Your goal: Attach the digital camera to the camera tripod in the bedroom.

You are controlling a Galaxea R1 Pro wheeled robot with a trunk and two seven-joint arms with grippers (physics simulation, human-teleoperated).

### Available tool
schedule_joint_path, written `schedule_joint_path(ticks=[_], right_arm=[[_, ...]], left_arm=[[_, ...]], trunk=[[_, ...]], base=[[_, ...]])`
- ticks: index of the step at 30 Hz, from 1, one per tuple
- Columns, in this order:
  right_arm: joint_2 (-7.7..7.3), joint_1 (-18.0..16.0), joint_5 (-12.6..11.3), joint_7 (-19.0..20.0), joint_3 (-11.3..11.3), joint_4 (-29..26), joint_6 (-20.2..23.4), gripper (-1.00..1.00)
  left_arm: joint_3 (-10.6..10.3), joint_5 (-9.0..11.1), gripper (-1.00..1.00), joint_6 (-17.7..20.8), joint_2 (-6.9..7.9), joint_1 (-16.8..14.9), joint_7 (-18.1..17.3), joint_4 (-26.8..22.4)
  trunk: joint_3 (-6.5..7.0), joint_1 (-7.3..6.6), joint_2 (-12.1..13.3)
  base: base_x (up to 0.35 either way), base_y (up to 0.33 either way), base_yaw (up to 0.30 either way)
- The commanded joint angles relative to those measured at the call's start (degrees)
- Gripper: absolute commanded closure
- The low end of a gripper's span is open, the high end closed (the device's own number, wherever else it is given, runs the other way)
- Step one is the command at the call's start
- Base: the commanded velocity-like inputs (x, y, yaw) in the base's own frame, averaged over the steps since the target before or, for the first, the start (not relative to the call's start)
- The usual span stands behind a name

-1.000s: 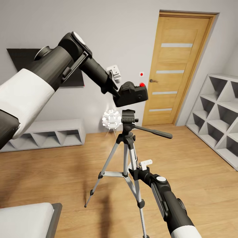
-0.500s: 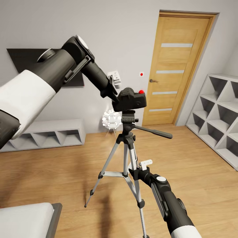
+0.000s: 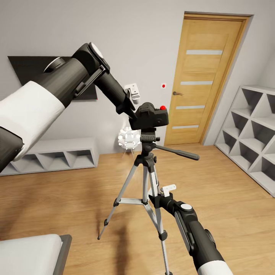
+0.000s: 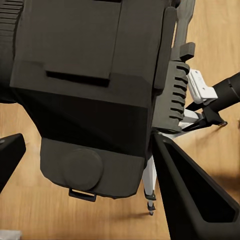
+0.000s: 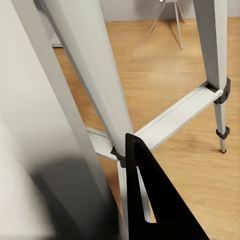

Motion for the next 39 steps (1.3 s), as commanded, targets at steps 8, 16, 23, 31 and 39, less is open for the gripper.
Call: schedule_joint_path(ticks=[8,16,23,31,39], right_arm=[[0.03,0.0,0.9,0.4,-0.1,-0.1,0.2,1.0],[0.04,0.0,0.9,0.4,-0.1,-0.1,0.2,1.0],[0.05,0.0,0.9,0.4,-0.1,-0.1,0.2,1.0],[0.04,0.0,0.9,0.4,-0.1,-0.1,0.2,1.0],[0.03,0.0,0.9,0.4,-0.2,-0.1,0.1,1.0]], left_arm=[[-0.2,-0.4,1.0,0.0,0.03,-0.1,-0.4,0.0],[-0.2,-0.6,1.0,-0.7,0.06,-0.1,-0.3,-0.1],[-0.4,-0.7,1.0,-0.8,0.06,-0.1,-0.1,-0.1],[-0.4,-0.8,1.0,-0.8,0.05,-0.1,-0.1,0.2],[-0.2,-3.7,1.0,-0.9,-0.06,-0.1,-0.1,0.0]], trunk=[[-0.13,0.04,-0.1],[-0.13,0.04,-0.1],[-0.13,0.04,-0.1],[-0.13,0.04,-0.1],[-0.13,0.04,-0.1]], base=[[0.0,0.0,0.0],[0.0,0.0,0.0],[0.0,0.0,0.0],[0.0,0.0,0.0],[0.0,0.0,0.0]])
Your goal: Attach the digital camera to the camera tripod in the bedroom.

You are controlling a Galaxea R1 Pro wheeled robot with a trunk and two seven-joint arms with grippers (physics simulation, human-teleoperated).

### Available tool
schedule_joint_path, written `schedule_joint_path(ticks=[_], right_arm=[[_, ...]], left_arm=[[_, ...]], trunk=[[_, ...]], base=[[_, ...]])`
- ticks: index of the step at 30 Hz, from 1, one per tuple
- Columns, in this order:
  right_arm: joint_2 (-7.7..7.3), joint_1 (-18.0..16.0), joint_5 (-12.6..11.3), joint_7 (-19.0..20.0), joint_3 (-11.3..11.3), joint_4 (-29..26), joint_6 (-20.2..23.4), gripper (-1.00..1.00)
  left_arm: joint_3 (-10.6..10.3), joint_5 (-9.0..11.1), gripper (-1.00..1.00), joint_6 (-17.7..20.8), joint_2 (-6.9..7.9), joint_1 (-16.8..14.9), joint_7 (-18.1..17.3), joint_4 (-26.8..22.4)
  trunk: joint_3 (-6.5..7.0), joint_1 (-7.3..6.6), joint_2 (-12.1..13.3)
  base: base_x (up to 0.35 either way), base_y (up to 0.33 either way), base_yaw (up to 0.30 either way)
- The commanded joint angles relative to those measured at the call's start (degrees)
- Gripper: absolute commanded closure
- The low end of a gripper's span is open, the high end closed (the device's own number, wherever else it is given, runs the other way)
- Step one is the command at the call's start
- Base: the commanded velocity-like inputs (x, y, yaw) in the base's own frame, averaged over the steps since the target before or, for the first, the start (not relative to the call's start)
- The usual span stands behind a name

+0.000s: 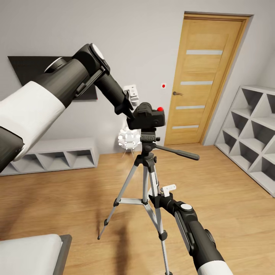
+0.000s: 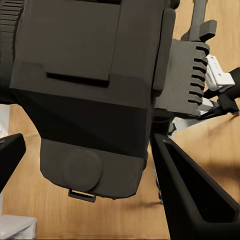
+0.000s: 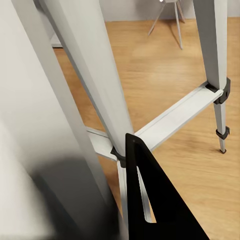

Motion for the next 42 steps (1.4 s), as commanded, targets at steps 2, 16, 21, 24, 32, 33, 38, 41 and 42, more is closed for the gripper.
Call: schedule_joint_path(ticks=[2,16,21,24,32,33,38,41,42], right_arm=[[0.03,0.0,0.8,0.4,-0.1,-0.1,0.2,1.0],[0.03,0.0,0.8,0.4,-0.1,-0.1,0.3,1.0],[0.03,0.0,0.8,0.4,-0.1,-0.1,0.3,1.0],[0.03,0.0,0.8,0.4,-0.1,-0.1,0.3,1.0],[0.03,0.0,0.8,0.4,-0.1,-0.1,0.3,1.0],[0.03,0.0,0.8,0.4,-0.1,-0.1,0.3,1.0],[0.03,0.0,0.8,0.4,-0.1,-0.1,0.3,1.0],[0.03,0.0,0.8,0.4,-0.1,-0.1,0.3,1.0],[0.03,0.0,0.8,0.4,-0.1,-0.1,0.3,1.0]], left_arm=[[0.0,-1.1,1.0,0.6,-0.05,-0.1,-0.3,-0.1],[0.2,-1.3,1.0,0.7,-0.41,-0.1,-0.3,0.6],[0.3,-0.9,1.0,0.7,-0.44,-0.1,-0.3,0.7],[0.4,-0.7,1.0,0.8,-0.46,-0.1,-0.3,0.8],[0.8,-0.1,1.0,0.9,-0.5,-0.1,-0.4,0.9],[0.8,0.0,1.0,0.9,-0.49,-0.1,-0.4,0.9],[0.8,0.1,1.0,0.9,-0.53,-0.1,-0.4,1.0],[0.7,0.1,1.0,0.9,-0.59,-0.1,-0.4,1.0],[0.7,0.1,1.0,0.9,-0.6,-0.1,-0.4,1.0]], trunk=[[-0.13,0.04,-0.1],[-0.13,0.04,-0.1],[-0.13,0.04,-0.1],[-0.13,0.04,-0.1],[-0.13,0.04,-0.1],[-0.13,0.04,-0.1],[-0.13,0.04,-0.1],[-0.13,0.04,-0.1],[-0.13,0.04,-0.1]], base=[[0.0,0.0,0.0],[0.0,0.0,0.0],[0.0,0.0,0.0],[0.0,0.0,0.0],[0.0,0.0,0.0],[0.0,0.0,0.0],[0.0,0.0,0.0],[0.0,0.0,0.0],[0.0,0.0,0.0]])
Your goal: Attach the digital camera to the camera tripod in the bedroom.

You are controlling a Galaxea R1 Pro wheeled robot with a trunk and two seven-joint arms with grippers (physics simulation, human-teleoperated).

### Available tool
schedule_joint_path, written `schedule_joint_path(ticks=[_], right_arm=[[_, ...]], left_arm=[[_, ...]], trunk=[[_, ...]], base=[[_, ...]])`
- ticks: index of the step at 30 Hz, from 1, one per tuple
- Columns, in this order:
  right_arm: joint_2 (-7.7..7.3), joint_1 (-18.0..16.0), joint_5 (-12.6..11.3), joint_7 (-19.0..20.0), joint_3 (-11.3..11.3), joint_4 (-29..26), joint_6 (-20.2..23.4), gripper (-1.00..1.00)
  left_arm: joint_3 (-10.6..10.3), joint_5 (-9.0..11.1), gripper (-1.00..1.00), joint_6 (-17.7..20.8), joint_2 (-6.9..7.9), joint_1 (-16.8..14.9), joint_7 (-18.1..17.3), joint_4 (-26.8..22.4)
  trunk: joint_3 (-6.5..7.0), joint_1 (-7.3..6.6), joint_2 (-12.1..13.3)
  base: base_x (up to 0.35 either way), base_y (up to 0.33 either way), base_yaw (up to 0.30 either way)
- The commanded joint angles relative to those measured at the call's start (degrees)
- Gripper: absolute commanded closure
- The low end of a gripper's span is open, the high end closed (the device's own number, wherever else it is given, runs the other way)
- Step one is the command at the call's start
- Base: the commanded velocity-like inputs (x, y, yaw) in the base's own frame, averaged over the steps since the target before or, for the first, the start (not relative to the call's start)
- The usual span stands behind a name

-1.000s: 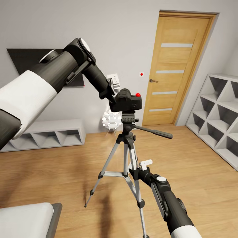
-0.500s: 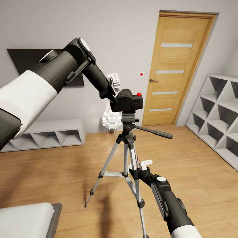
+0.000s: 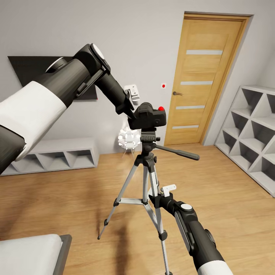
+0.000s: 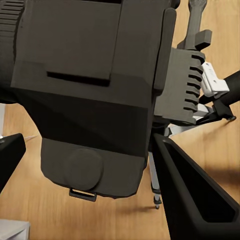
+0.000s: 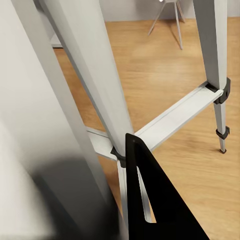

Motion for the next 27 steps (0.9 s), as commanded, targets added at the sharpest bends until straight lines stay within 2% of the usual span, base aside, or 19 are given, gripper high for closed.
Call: schedule_joint_path(ticks=[1,9,10,27], right_arm=[[0.04,0.0,0.9,0.4,-0.1,0.0,0.2,1.0],[0.04,0.0,0.9,0.4,-0.1,-0.1,0.2,1.0],[0.04,0.0,0.9,0.4,-0.1,-0.1,0.2,1.0],[0.04,0.0,0.9,0.4,-0.1,-0.1,0.2,1.0]], left_arm=[[-0.1,-0.3,1.0,0.6,0.04,-0.1,-0.3,-0.1],[-0.2,-0.3,1.0,0.5,-0.04,-0.1,-0.3,1.1],[-0.2,-0.2,-1.0,0.5,-0.05,-0.1,-0.3,1.4],[-0.1,-0.2,-1.0,0.5,-0.32,-0.1,-0.3,2.2]], trunk=[[-0.13,0.04,-0.1],[-0.13,0.04,-0.1],[-0.13,0.04,-0.1],[-0.13,0.04,-0.1]], base=[[0.0,0.0,0.0],[0.0,0.0,0.0],[0.0,0.0,0.0],[0.0,0.0,0.0]])
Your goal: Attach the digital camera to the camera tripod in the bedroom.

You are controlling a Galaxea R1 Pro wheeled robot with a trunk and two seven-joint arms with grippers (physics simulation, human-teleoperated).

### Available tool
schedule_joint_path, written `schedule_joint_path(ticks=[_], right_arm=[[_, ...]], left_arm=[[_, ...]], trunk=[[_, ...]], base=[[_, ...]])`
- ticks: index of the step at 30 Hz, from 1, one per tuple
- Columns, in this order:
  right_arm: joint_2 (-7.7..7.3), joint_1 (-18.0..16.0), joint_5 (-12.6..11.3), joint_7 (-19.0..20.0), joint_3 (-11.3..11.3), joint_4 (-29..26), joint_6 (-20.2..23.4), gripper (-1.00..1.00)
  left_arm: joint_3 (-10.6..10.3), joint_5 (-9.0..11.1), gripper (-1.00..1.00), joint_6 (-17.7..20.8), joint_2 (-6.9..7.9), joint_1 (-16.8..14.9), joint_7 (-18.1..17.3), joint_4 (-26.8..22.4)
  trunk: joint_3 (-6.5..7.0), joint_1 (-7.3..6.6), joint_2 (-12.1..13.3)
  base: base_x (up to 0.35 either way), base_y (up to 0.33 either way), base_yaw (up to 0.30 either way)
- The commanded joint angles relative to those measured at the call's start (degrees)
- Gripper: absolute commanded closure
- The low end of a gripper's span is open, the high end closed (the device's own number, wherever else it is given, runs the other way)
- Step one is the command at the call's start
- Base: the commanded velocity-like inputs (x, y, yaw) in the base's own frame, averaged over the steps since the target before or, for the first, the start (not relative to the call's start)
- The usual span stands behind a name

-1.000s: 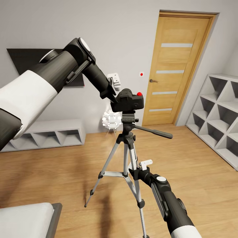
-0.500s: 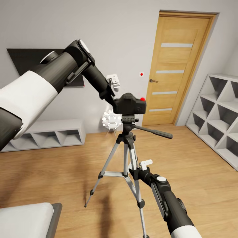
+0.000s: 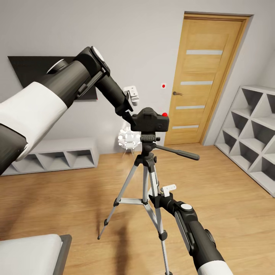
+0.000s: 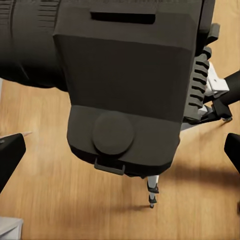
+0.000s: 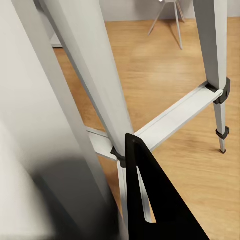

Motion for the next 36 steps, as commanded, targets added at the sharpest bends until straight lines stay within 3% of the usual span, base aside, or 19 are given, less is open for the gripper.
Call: schedule_joint_path(ticks=[1,7,10,12,14,15,17,19,23,28,32,36], right_arm=[[0.04,0.0,0.8,0.4,-0.1,-0.1,0.2,1.0],[0.04,0.0,0.8,0.4,-0.1,-0.1,0.2,1.0],[0.04,0.0,0.8,0.4,-0.1,-0.1,0.2,1.0],[0.04,0.0,0.8,0.4,-0.1,-0.1,0.2,1.0],[0.04,0.0,0.8,0.4,-0.1,-0.1,0.2,1.0],[0.04,0.0,0.8,0.4,-0.1,-0.1,0.2,1.0],[0.04,0.0,0.8,0.4,-0.1,-0.1,0.2,1.0],[0.04,0.0,0.8,0.4,-0.1,-0.1,0.2,1.0],[0.04,0.0,0.8,0.4,-0.1,-0.1,0.2,1.0],[0.04,0.0,0.8,0.4,-0.1,-0.1,0.2,1.0],[0.04,0.0,0.8,0.4,-0.1,-0.1,0.2,1.0],[0.04,0.0,0.8,0.4,-0.1,-0.2,0.2,1.0]], left_arm=[[-0.1,-0.3,-1.0,0.6,0.03,-0.1,-0.4,-0.1],[1.1,0.0,-1.0,0.8,0.31,-0.1,-0.2,0.3],[4.8,0.6,-1.0,1.0,1.12,-0.1,-0.1,1.9],[9.8,0.9,-1.0,1.1,2.25,-0.1,0.2,4.1],[12.7,0.9,-1.0,1.2,2.91,-0.1,0.5,5.5],[15.4,0.9,-1.0,1.2,3.62,-0.1,1.0,7.0],[18.3,1.0,-1.0,1.2,4.78,-0.1,2.1,9.6],[20.0,1.1,-1.0,1.1,6.09,-0.1,3.0,12.8],[21.5,2.4,-1.0,1.1,7.82,0.0,4.0,20.0],[21.8,4.3,-1.0,1.0,8.26,0.0,5.7,30.9],[22.0,5.6,-1.0,0.6,9.09,0.7,10.9,35.9],[22.1,10.1,-1.0,0.4,10.36,5.8,18.8,37.1]], trunk=[[-0.13,0.04,-0.1],[-0.13,0.04,-0.1],[-0.13,0.04,-0.1],[-0.13,0.04,-0.1],[-0.13,0.04,-0.1],[-0.13,0.04,-0.1],[-0.13,0.04,-0.1],[-0.13,0.04,-0.1],[-0.13,0.04,-0.1],[-0.13,0.04,-0.1],[-0.13,0.04,-0.1],[-0.13,0.04,-0.1]], base=[[0.0,0.0,0.0],[0.0,0.0,0.0],[0.0,0.0,0.0],[0.0,0.0,0.0],[0.0,0.0,0.0],[0.0,0.0,0.0],[0.0,0.0,0.0],[0.0,0.0,0.0],[0.0,0.0,0.0],[0.0,0.0,0.0],[0.0,0.0,0.0],[0.0,0.0,0.0]])
